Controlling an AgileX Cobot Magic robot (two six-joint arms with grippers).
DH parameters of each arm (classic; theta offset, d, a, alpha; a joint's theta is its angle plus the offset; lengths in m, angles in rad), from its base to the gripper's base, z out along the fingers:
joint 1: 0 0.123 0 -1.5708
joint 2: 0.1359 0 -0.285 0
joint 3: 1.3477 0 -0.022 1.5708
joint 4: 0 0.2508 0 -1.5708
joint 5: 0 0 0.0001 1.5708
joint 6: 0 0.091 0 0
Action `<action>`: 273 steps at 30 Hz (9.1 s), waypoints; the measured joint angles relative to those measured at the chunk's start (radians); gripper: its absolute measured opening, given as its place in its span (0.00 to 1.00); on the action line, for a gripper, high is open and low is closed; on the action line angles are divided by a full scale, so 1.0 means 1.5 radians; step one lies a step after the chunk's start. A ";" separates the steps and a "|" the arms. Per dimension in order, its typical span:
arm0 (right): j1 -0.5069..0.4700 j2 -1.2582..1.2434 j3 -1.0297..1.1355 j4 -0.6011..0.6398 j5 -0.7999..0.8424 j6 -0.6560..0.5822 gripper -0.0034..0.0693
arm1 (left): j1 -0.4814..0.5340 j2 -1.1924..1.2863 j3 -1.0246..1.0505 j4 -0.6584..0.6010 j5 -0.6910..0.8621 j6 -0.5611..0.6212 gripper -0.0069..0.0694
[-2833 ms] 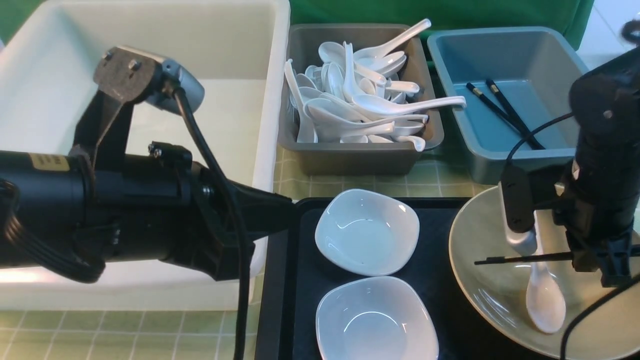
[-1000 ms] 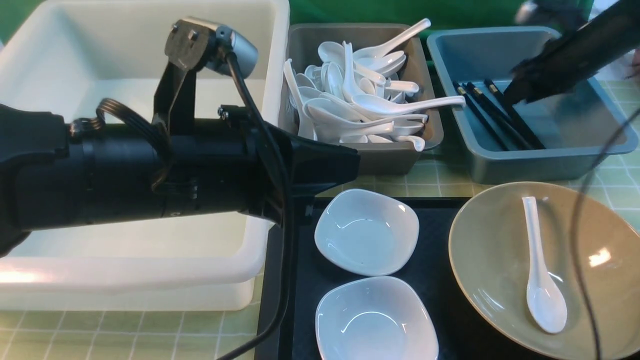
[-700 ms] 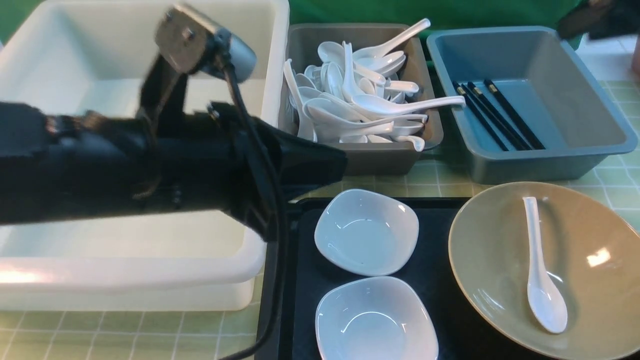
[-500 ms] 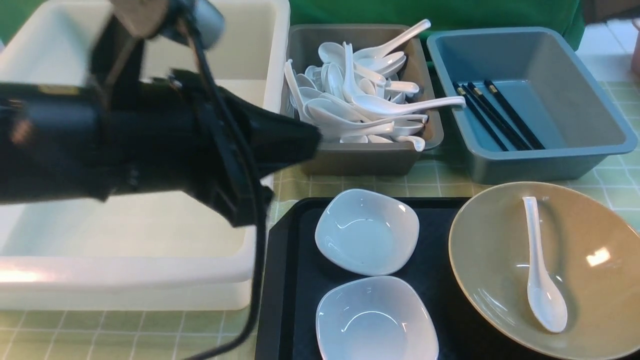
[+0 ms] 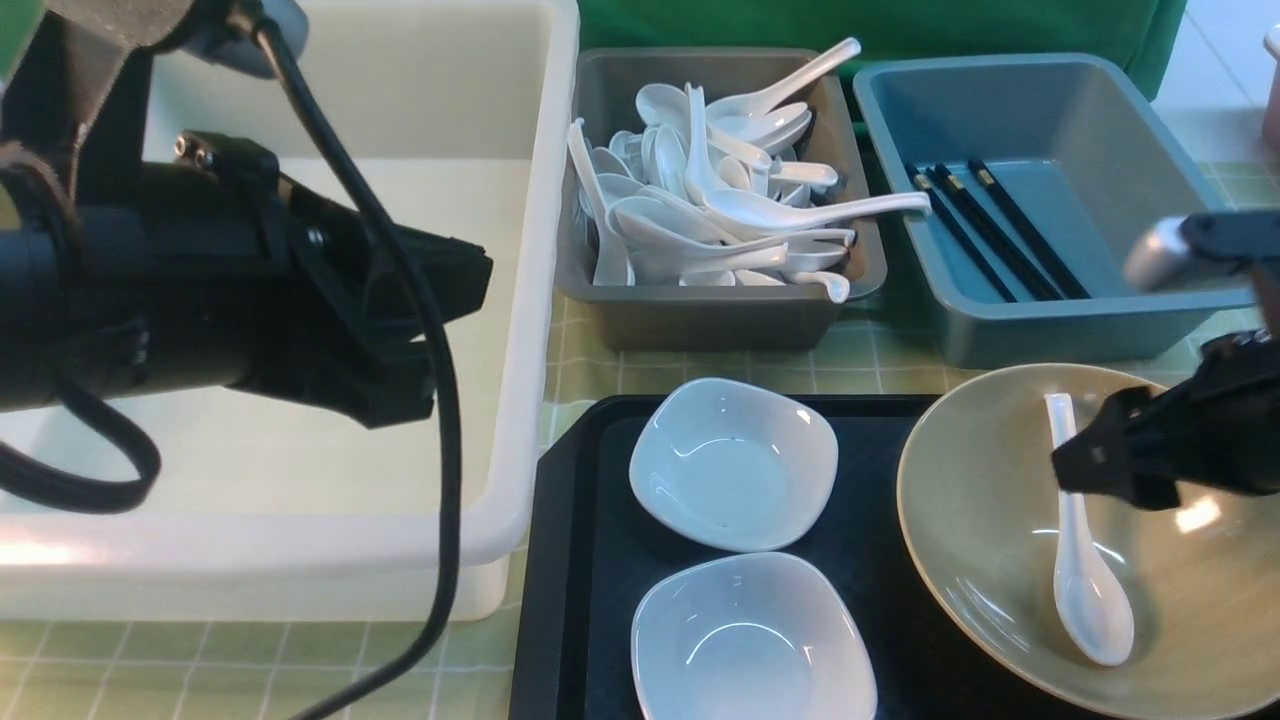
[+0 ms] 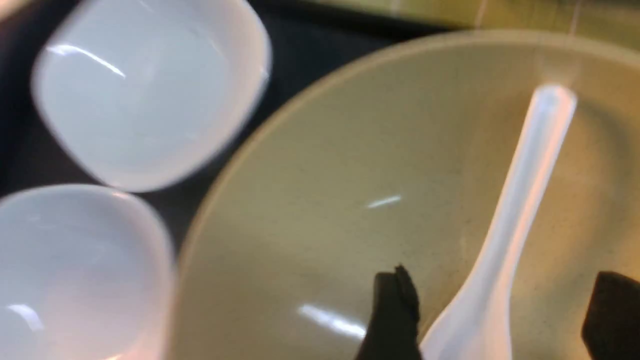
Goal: On green table put chopsticks spoon bowls plates into blue grey white boxes.
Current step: 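Reach down and grasp the white spoon resting in the bowl with the right gripper, then place the white spoon into the bin of spoons with the right gripper, then grasp the large bowl on the tray by its rim, then place the tan bowl onto the bowl stack in the left bin with the left gripper, then grasp the small white bowl on the black tray by its rim with the left gripper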
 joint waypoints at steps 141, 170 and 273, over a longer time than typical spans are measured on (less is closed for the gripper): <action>0.123 -0.211 -0.203 0.272 0.206 -0.428 0.11 | 0.603 0.292 -0.217 -0.193 0.375 -0.006 0.11; 0.216 -0.143 -0.219 0.278 0.180 -0.468 0.12 | 0.591 0.519 -0.212 -0.099 0.329 -0.017 0.11; 0.216 -0.252 -0.219 -0.020 0.236 -0.137 0.31 | -0.098 0.830 -0.604 0.243 0.378 -0.330 0.80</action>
